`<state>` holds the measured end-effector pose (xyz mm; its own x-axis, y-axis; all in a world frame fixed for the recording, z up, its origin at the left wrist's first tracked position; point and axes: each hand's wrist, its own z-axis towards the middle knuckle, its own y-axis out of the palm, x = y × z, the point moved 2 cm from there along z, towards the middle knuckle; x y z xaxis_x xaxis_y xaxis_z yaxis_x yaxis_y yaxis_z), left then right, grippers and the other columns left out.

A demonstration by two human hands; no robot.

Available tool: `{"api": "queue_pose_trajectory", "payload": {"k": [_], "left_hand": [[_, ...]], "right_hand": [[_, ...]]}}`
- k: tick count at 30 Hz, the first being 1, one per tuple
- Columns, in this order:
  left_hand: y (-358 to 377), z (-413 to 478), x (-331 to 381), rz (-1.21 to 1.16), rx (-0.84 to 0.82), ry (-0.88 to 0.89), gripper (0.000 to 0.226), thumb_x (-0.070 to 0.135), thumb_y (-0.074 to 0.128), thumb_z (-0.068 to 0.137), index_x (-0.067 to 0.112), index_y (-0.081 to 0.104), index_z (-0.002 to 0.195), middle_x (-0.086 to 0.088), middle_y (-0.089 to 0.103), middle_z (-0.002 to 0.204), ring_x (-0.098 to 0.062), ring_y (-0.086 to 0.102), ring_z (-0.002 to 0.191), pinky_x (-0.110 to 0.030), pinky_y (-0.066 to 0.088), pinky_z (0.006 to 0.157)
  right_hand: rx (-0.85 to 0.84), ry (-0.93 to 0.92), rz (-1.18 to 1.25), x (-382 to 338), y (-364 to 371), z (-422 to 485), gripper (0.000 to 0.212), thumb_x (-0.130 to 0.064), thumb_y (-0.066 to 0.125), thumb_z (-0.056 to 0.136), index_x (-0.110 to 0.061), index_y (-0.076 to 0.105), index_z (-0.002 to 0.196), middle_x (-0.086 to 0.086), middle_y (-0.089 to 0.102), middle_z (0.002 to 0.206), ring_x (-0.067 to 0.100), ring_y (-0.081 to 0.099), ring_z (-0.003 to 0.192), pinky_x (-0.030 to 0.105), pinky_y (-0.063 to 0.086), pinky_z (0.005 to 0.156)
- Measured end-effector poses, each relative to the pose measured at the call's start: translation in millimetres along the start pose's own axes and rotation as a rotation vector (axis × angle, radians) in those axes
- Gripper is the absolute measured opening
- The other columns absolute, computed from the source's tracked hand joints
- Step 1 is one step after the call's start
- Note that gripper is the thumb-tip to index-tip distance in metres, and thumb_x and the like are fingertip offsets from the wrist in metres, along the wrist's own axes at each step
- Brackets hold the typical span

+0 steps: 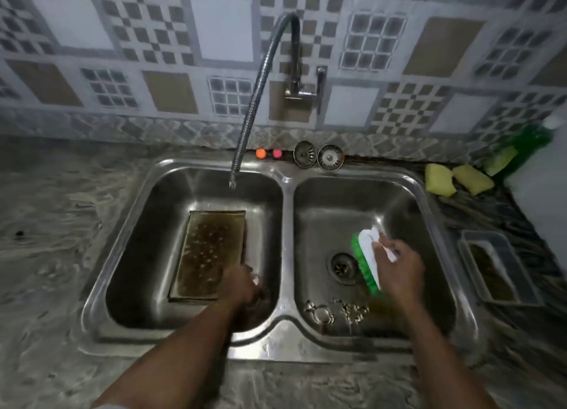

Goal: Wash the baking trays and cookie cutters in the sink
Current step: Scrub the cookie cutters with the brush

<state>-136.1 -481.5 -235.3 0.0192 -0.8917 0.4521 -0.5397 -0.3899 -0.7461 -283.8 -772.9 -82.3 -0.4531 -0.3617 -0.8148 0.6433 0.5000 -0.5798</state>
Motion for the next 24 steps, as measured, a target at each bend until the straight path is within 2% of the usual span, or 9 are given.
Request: {"api": "queue_pose_trajectory", "payload": {"k": [3, 5, 8, 10, 14, 16, 18, 21, 24], "left_hand": [[-20, -13, 13, -0.029, 0.044, -0.015, 0.061, 0.064, 0.062, 0.067, 0.014, 0.07, 0.101, -0.005, 0.071, 0.102, -0.028, 0.069, 0.1, -0.027, 0.051, 0.075], [-36, -23, 32, -0.105, 0.165, -0.059, 0.05, 0.051, 0.072, 0.076, 0.01, 0.068, 0.105, -0.008, 0.071, 0.1, -0.032, 0.069, 0.096, -0.03, 0.051, 0.072], [-56, -36, 77, -0.288, 0.397, 0.057, 0.041, 0.041, 0.068, 0.086, 0.011, 0.064, 0.115, -0.014, 0.068, 0.107, -0.034, 0.065, 0.096, -0.036, 0.052, 0.079], [-52, -42, 115, -0.302, 0.444, 0.209, 0.036, 0.039, 0.067, 0.088, 0.018, 0.062, 0.116, -0.009, 0.066, 0.106, -0.029, 0.063, 0.094, -0.036, 0.051, 0.081], [4, -48, 181, -0.04, 0.135, 0.441, 0.042, 0.043, 0.069, 0.084, 0.027, 0.062, 0.121, -0.002, 0.067, 0.115, -0.025, 0.066, 0.103, -0.035, 0.053, 0.088], [44, -52, 197, 0.165, -0.067, 0.447, 0.045, 0.049, 0.068, 0.081, 0.025, 0.062, 0.119, -0.005, 0.067, 0.119, -0.029, 0.067, 0.105, -0.036, 0.055, 0.087], [80, -52, 203, 0.382, -0.198, 0.406, 0.039, 0.039, 0.067, 0.083, 0.017, 0.063, 0.114, -0.01, 0.069, 0.116, -0.032, 0.067, 0.105, -0.038, 0.054, 0.084], [123, -48, 206, 0.56, -0.214, 0.409, 0.038, 0.032, 0.063, 0.084, 0.02, 0.061, 0.121, -0.006, 0.066, 0.122, -0.028, 0.064, 0.112, -0.038, 0.048, 0.091], [157, -41, 211, 0.671, -0.199, 0.408, 0.037, 0.038, 0.061, 0.086, 0.022, 0.06, 0.119, -0.004, 0.063, 0.123, -0.026, 0.059, 0.117, -0.04, 0.043, 0.096]], "right_hand": [[0.023, 0.012, 0.013, -3, 1, 0, 0.022, -0.025, 0.068, 0.091, -0.011, 0.072, 0.107, 0.004, 0.072, 0.108, 0.018, 0.063, 0.099, 0.024, 0.042, 0.081], [0.041, -0.003, -0.004, -2, -1, 2, 0.021, -0.025, 0.067, 0.091, -0.011, 0.072, 0.106, 0.006, 0.073, 0.106, 0.022, 0.065, 0.099, 0.026, 0.044, 0.08], [0.063, -0.01, 0.011, 4, -8, 7, 0.02, -0.023, 0.066, 0.091, -0.012, 0.071, 0.106, 0.006, 0.072, 0.107, 0.023, 0.065, 0.101, 0.027, 0.046, 0.083], [0.065, 0.005, 0.033, 7, -17, 13, 0.021, -0.024, 0.064, 0.092, -0.013, 0.071, 0.108, 0.004, 0.072, 0.109, 0.02, 0.064, 0.103, 0.028, 0.047, 0.086], [0.125, 0.018, 0.064, 17, -50, 28, 0.023, -0.026, 0.061, 0.095, -0.016, 0.07, 0.114, -0.002, 0.068, 0.112, 0.012, 0.059, 0.102, 0.024, 0.042, 0.086], [0.183, -0.009, 0.083, 25, -73, 39, 0.024, -0.024, 0.061, 0.095, -0.013, 0.069, 0.115, 0.0, 0.067, 0.114, 0.012, 0.058, 0.104, 0.021, 0.042, 0.088], [0.236, -0.031, 0.072, 41, -99, 55, 0.026, -0.023, 0.06, 0.096, -0.009, 0.068, 0.116, 0.003, 0.067, 0.117, 0.014, 0.059, 0.106, 0.022, 0.043, 0.091], [0.295, -0.009, -0.002, 76, -142, 82, 0.033, -0.032, 0.058, 0.094, -0.01, 0.068, 0.117, 0.01, 0.067, 0.119, 0.025, 0.061, 0.109, 0.034, 0.047, 0.094], [0.246, 0.007, -0.092, 106, -175, 101, 0.03, -0.022, 0.061, 0.095, -0.008, 0.066, 0.121, 0.016, 0.066, 0.121, 0.03, 0.061, 0.11, 0.033, 0.045, 0.092]]}}
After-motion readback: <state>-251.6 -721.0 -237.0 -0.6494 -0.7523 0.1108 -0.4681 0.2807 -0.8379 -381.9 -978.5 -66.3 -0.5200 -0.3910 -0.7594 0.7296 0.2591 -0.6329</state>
